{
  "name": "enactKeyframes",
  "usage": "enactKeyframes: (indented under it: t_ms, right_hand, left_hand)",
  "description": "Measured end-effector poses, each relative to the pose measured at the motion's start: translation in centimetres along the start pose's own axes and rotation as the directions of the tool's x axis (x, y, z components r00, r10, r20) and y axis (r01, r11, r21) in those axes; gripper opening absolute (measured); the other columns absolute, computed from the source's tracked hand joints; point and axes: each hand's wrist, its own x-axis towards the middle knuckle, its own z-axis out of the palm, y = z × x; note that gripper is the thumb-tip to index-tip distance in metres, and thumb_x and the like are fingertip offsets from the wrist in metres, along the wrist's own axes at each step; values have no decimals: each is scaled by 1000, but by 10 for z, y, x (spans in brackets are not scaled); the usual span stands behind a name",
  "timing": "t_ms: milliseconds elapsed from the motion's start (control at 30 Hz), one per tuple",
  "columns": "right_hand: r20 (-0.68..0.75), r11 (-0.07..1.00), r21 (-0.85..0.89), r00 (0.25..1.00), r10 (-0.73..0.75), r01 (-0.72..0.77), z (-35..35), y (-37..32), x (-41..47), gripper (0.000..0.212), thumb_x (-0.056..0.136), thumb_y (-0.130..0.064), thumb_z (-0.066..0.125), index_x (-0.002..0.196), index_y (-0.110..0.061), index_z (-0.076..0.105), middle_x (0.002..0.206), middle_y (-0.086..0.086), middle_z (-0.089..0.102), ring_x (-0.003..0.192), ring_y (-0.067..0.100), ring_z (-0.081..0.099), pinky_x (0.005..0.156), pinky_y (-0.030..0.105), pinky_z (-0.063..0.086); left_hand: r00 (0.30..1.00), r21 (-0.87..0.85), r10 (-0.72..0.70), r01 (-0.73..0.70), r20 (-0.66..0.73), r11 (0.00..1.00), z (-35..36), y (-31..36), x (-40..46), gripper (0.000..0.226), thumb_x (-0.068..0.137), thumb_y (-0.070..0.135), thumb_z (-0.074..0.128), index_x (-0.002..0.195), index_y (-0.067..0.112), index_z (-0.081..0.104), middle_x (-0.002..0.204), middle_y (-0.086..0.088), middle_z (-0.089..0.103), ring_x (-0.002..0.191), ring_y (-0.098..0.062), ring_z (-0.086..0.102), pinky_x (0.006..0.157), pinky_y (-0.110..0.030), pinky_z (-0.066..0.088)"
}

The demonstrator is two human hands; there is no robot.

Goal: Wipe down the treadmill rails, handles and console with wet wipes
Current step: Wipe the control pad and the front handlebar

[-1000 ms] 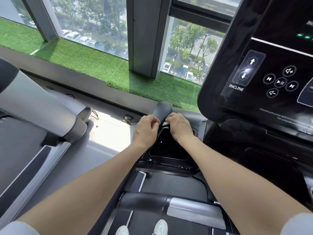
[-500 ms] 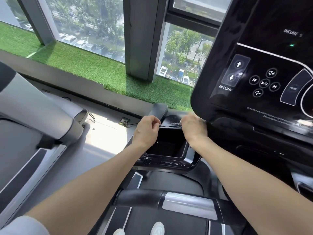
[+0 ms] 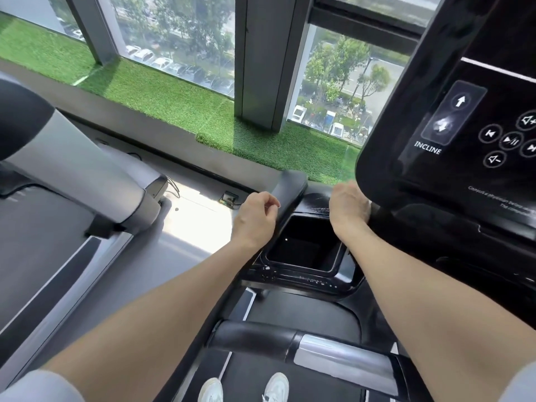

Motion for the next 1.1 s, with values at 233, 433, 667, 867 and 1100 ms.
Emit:
enactKeyframes:
  t_ms: [233, 433, 667, 867, 1100]
  right_hand:
    - [124, 947, 24, 939, -322, 322, 22, -14, -28, 25, 96, -2, 42, 100, -3, 67, 102, 10, 55, 104, 27, 49, 81, 34, 43]
    - [74, 918, -51, 918, -389, 393, 1, -11, -36, 23, 94, -3, 42, 103, -4, 63, 101, 9, 56, 98, 29, 54, 69, 29, 35]
    - [68, 964, -244, 993, -94, 108, -11, 9, -33, 34, 93, 2, 33, 116, 3, 58, 121, 14, 51, 118, 32, 45, 87, 39, 44]
    - [141, 964, -200, 978, -151, 178, -10, -15, -45, 31, 95, 4, 30, 113, 10, 55, 120, 21, 49, 117, 36, 42, 94, 43, 42]
    - [244, 924, -138, 917, -317, 356, 21, -35, -49, 21, 95, -3, 48, 109, 0, 62, 116, 14, 56, 113, 32, 49, 88, 36, 43]
  left_hand:
    - [1000, -4, 1, -1, 15, 1000, 4, 2, -2, 12, 94, 16, 52, 97, 16, 64, 97, -1, 59, 89, -16, 57, 83, -27, 45]
    - [994, 40, 85, -88, 72, 995, 5, 4, -10, 13, 94, 16, 51, 101, 17, 62, 105, -1, 57, 90, -17, 56, 85, -29, 45]
    - [929, 230, 257, -320, 265, 919, 0, 4, -27, 26, 95, 19, 48, 120, 20, 57, 119, 3, 51, 106, -17, 50, 87, -31, 43]
    - [910, 352, 326, -402, 257, 845, -8, -9, -30, 27, 95, 15, 46, 119, 17, 58, 119, 2, 53, 110, -19, 46, 90, -25, 34]
    - [918, 356, 292, -376, 269, 855, -18, -17, -36, 27, 92, 12, 48, 116, 16, 59, 119, 1, 53, 115, -19, 44, 93, -32, 38]
